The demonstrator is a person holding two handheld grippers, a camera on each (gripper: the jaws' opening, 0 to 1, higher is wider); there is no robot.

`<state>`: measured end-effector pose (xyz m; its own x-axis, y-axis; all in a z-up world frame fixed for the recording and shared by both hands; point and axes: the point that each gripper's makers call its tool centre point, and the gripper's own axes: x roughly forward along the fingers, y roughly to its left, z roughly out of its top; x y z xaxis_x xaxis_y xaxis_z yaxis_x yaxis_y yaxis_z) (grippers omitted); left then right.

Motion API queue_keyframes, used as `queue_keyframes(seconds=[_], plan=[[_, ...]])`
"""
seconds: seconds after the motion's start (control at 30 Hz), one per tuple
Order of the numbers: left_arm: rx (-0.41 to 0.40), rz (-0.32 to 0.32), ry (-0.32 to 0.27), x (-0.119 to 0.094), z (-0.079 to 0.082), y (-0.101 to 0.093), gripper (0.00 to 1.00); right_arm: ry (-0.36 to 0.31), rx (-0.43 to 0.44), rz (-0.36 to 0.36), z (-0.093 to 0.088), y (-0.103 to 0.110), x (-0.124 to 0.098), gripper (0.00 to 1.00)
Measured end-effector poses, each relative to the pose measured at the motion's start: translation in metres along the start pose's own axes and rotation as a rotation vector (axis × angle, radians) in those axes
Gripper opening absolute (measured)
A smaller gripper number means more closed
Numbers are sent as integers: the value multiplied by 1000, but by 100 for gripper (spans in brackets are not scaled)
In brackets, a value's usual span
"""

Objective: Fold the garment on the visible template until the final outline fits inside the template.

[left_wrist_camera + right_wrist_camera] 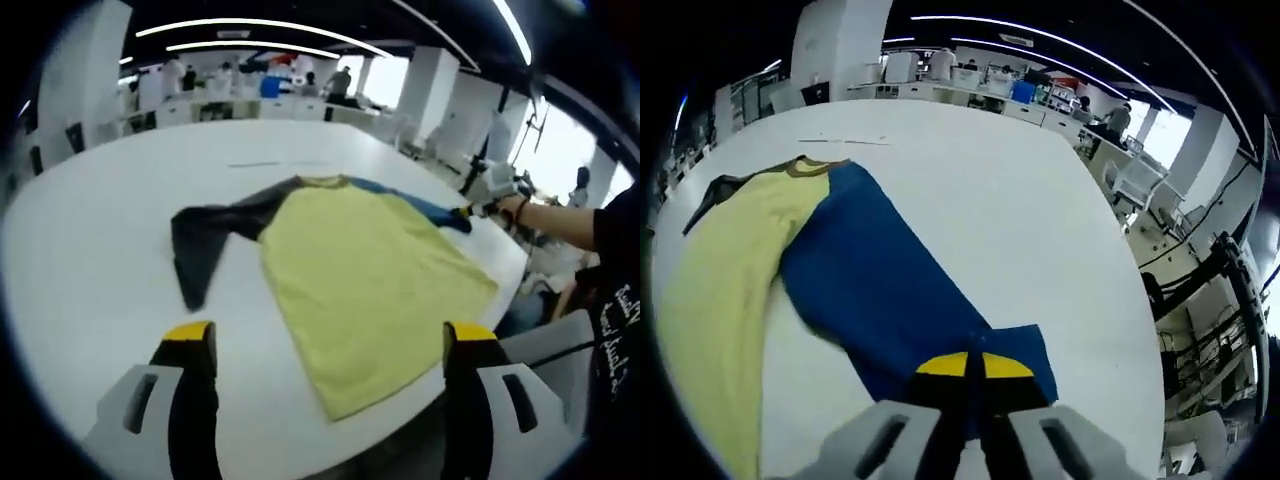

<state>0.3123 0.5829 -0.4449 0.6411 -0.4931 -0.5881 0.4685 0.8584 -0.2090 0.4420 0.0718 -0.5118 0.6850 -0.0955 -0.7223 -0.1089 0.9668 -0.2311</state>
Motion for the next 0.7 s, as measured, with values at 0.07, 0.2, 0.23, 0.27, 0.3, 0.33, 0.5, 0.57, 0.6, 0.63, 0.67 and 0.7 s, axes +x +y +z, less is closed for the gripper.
queue_keyframes(seconds=[0.07, 0.2, 0.23, 0.27, 0.3, 0.33, 0.5, 0.57, 0.6, 0.63, 0.67, 0.7], plan=[[-1, -4, 0, 1, 0, -1, 89, -2, 11, -33, -4, -14, -4, 0], [-13, -16, -28, 0, 2, 2, 89, -8, 95, -119, -19, -37, -24, 0], [-10, -16, -31, -1, 3, 2, 89, -1, 140, -142, -26, -44, -29, 0], [-6, -12, -33, -1, 4, 0, 88, 1, 171, -149, -32, -46, -33, 0], [-3, -8, -37, -1, 5, 1, 87, -2, 209, -158, -38, -45, -40, 0], [-1, -5, -38, -2, 6, 0, 87, -9, 250, -160, -44, -46, -44, 0], [6, -16, -59, -1, 11, 0, 86, 12, 319, -168, -70, -46, -49, 0], [11, -16, -58, -1, 11, 0, 86, 12, 344, -173, -75, -43, -51, 0], [12, -19, -60, 0, 12, -3, 86, 17, 367, -169, -78, -42, -49, 0], [10, -21, -62, 0, 13, -3, 86, 16, 373, -169, -80, -45, -45, 0], [9, -22, -62, 0, 13, -3, 86, 15, 378, -171, -81, -44, -43, 0], [10, -22, -62, -1, 13, -3, 86, 16, 378, -172, -81, -45, -41, 0]])
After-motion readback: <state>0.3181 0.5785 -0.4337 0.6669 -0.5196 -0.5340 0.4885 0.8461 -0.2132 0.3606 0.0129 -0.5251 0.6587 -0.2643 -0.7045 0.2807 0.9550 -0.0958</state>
